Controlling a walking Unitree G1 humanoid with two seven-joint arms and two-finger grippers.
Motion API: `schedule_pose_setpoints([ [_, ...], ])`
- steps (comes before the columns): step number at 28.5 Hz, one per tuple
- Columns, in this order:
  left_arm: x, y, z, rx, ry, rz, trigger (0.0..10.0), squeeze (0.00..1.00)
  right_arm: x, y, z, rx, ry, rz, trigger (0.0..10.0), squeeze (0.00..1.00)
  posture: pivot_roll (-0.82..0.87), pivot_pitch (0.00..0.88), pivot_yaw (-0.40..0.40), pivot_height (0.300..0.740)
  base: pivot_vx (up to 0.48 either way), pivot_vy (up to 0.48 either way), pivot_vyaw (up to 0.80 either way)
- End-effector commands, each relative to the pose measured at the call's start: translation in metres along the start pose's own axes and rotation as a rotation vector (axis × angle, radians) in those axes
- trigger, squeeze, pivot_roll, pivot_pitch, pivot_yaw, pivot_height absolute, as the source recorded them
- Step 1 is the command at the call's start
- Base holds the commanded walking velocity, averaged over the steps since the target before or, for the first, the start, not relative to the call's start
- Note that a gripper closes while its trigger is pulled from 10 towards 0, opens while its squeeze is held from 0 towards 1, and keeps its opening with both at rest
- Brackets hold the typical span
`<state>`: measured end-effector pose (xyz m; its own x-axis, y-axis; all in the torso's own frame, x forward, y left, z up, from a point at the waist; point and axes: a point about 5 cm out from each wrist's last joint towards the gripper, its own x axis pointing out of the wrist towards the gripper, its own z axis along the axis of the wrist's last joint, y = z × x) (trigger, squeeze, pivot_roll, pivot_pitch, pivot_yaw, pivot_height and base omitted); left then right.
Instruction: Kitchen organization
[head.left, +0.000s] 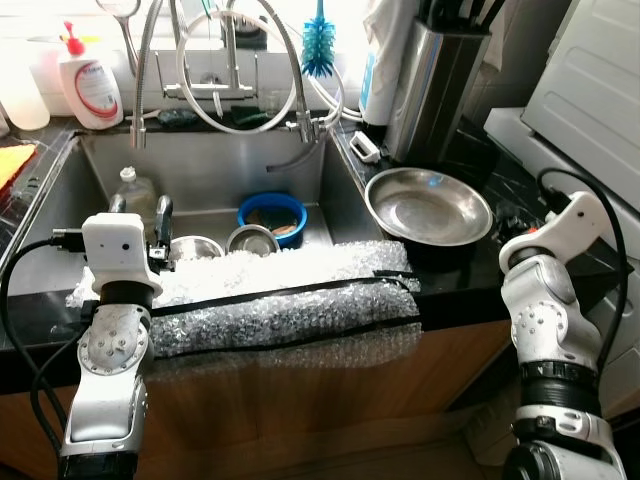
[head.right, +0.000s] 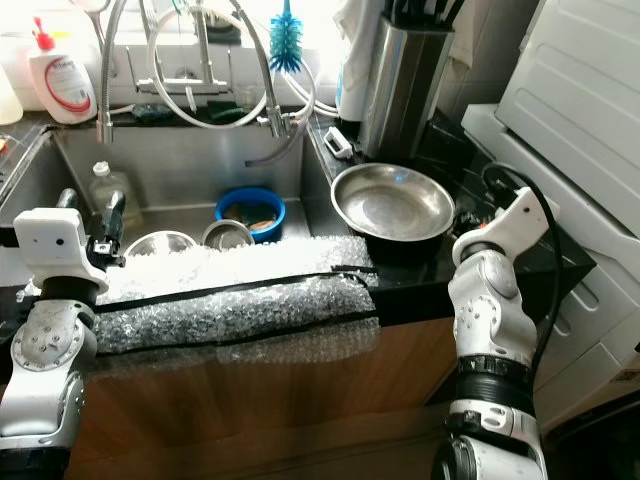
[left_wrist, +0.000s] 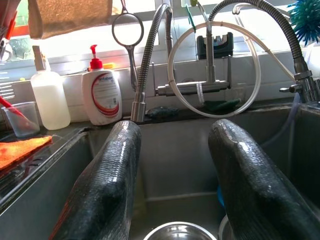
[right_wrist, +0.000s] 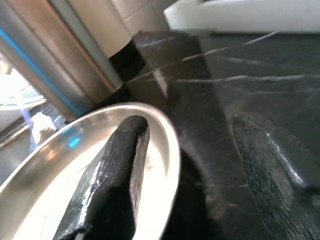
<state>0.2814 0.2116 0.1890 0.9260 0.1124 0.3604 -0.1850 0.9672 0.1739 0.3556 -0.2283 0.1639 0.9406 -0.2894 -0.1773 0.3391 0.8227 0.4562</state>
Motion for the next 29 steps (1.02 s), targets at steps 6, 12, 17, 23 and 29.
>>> schedule_pose_setpoints([
  [6,0.004,-0.005,0.009,0.007,-0.034,-0.022,10.0,0.0,0.007,0.007,-0.006,-0.007,0.084,0.02,10.0,0.0,0.01,0.0,-0.09,0.74,0.0,0.0,0.0],
  [12,0.004,-0.006,0.009,0.007,-0.028,-0.021,10.0,0.0,0.01,0.011,-0.008,0.042,0.118,0.032,10.0,0.0,0.01,0.0,-0.092,0.74,0.0,0.0,0.0],
  [17,0.005,-0.006,0.01,0.013,-0.031,-0.025,10.0,0.0,0.011,0.012,-0.012,0.053,0.143,0.032,10.0,0.0,0.01,0.0,-0.094,0.74,0.0,0.0,0.0],
  [23,0.006,-0.008,0.011,0.016,-0.034,-0.041,10.0,0.0,0.012,0.014,-0.017,0.074,0.183,0.029,10.0,0.0,0.02,0.0,-0.095,0.74,0.0,0.0,0.0],
  [29,0.005,-0.011,0.011,0.016,-0.031,-0.053,10.0,0.0,0.013,0.013,-0.022,0.063,0.208,0.02,10.0,0.0,0.02,0.0,-0.097,0.74,0.0,0.0,0.0],
])
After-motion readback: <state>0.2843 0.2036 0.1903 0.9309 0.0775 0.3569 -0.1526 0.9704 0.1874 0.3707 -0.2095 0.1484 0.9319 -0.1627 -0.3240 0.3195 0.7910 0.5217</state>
